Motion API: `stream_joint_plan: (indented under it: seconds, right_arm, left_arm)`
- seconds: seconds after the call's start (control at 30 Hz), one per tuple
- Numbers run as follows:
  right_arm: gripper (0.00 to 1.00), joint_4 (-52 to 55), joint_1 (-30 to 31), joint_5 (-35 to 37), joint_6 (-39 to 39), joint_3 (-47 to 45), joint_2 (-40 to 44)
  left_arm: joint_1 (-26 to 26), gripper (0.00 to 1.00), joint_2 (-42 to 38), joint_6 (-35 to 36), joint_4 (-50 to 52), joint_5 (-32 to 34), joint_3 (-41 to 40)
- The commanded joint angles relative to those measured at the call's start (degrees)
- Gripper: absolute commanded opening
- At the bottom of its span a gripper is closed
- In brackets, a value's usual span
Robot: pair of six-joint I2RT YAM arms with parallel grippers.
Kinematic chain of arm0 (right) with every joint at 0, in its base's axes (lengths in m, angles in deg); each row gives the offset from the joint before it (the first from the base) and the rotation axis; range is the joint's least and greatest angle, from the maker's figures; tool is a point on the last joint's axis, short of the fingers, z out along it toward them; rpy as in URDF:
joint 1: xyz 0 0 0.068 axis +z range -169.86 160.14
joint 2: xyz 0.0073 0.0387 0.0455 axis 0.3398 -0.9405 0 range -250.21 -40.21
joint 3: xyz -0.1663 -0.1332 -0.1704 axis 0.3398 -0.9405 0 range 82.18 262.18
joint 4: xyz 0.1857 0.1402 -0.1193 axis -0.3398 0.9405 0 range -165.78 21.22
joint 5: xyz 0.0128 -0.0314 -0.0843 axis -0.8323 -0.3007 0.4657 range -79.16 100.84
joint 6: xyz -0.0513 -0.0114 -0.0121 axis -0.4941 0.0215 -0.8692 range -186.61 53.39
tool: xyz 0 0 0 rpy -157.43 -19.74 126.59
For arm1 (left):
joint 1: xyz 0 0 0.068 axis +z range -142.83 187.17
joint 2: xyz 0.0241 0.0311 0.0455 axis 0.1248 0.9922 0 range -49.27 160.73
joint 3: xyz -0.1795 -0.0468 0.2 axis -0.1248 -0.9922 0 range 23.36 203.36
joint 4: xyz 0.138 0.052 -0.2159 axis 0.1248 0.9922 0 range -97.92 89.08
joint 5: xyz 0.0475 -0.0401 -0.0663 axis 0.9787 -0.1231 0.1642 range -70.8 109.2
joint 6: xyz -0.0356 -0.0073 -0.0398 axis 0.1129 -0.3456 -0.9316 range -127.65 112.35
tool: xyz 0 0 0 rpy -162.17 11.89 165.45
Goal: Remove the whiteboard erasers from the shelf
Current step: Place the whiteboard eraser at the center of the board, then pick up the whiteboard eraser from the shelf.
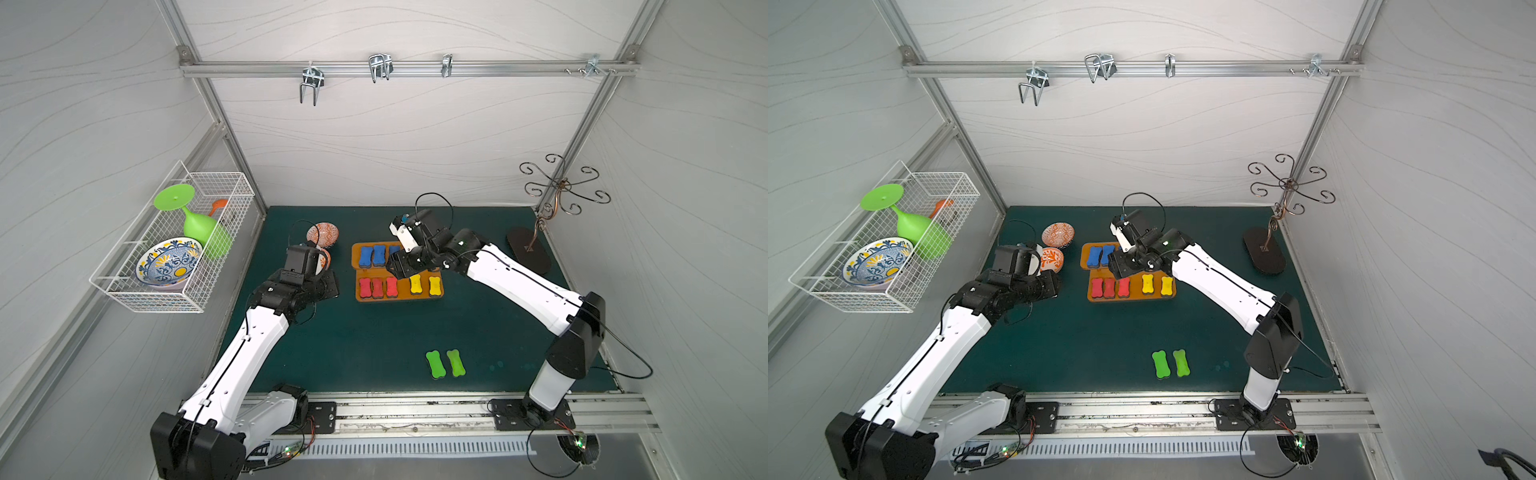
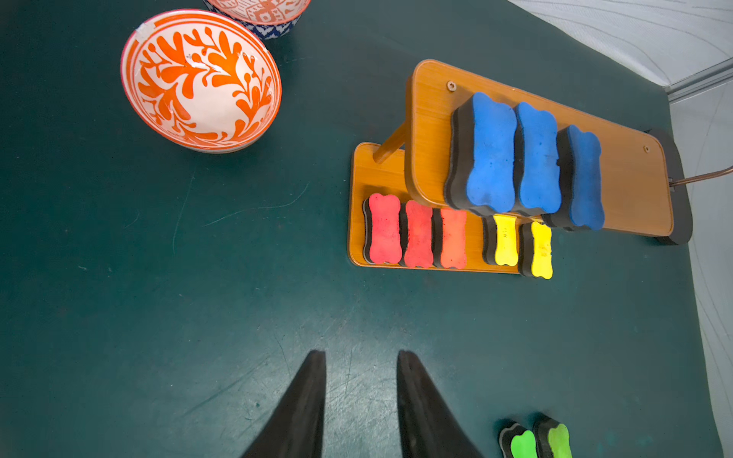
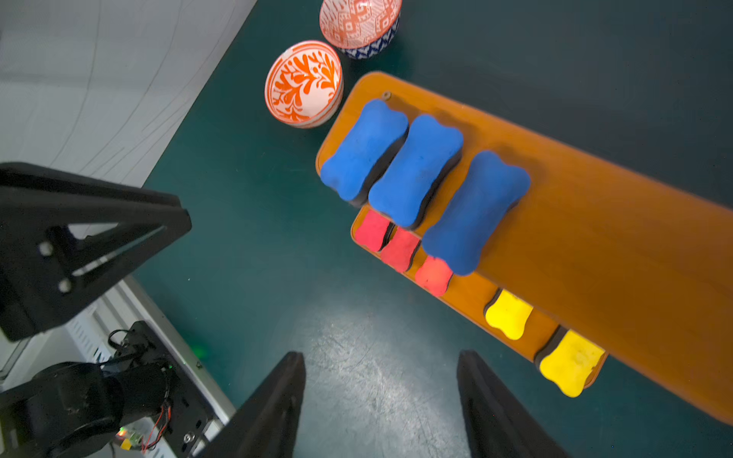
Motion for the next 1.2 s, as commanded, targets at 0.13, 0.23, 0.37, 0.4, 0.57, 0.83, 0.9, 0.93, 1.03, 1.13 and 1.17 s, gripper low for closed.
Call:
stream_joint_plan:
  seconds: [0.13,0.23,0.37,0.4,0.57,0.83,0.9,0.93,1.03,1.13,1.17]
  right_arm:
    - [0.62,6.46,-1.42,6.66,3.73,7.83,-7.16]
    - [0.62,6.84,-2.04,7.77,4.36,9.83,-9.38]
    - [0.63,6.96,-2.32,7.91,4.59,12.87,-12.25]
    - [0.63,7.13,-2.35,7.82,4.61,13.83,-13.12]
    - [0.63,8.3,-2.34,8.2,3.99,17.1,-16.89]
    - [0.61,8.65,-2.47,9.86,3.56,17.74,-19.28]
    - [0.6,8.81,-2.56,10.07,3.56,17.71,-19.53]
    - [0.59,8.77,-2.7,10.01,3.55,17.62,-19.72]
    - [0.58,8.26,-2.82,9.91,3.55,17.23,-19.79]
    - [0.57,8.15,-3.07,9.71,3.55,17.41,-20.35]
    - [0.56,8.14,-3.22,9.74,3.52,17.51,-20.6]
  left_arm:
    - [0.2,0.34,0.88,0.94,-0.73,1.21,0.53]
    - [0.16,0.34,1.53,0.94,-0.94,1.11,0.66]
    - [0.16,0.34,2.37,0.94,-0.97,0.98,0.73]
    - [0.16,0.34,2.49,0.98,-0.98,1.0,0.73]
    - [0.16,0.34,2.44,1.2,-0.8,1.42,0.6]
    - [0.16,0.34,2.51,1.28,-0.74,1.29,0.44]
    - [0.16,0.34,2.59,1.2,-0.71,1.18,0.44]
    - [0.17,0.34,2.59,1.2,-0.64,1.07,0.44]
    - [0.16,0.33,2.6,1.2,-0.76,0.93,0.35]
    - [0.16,0.33,2.67,1.2,-0.78,0.95,0.39]
    - [0.17,0.33,2.7,1.18,-0.76,0.9,0.37]
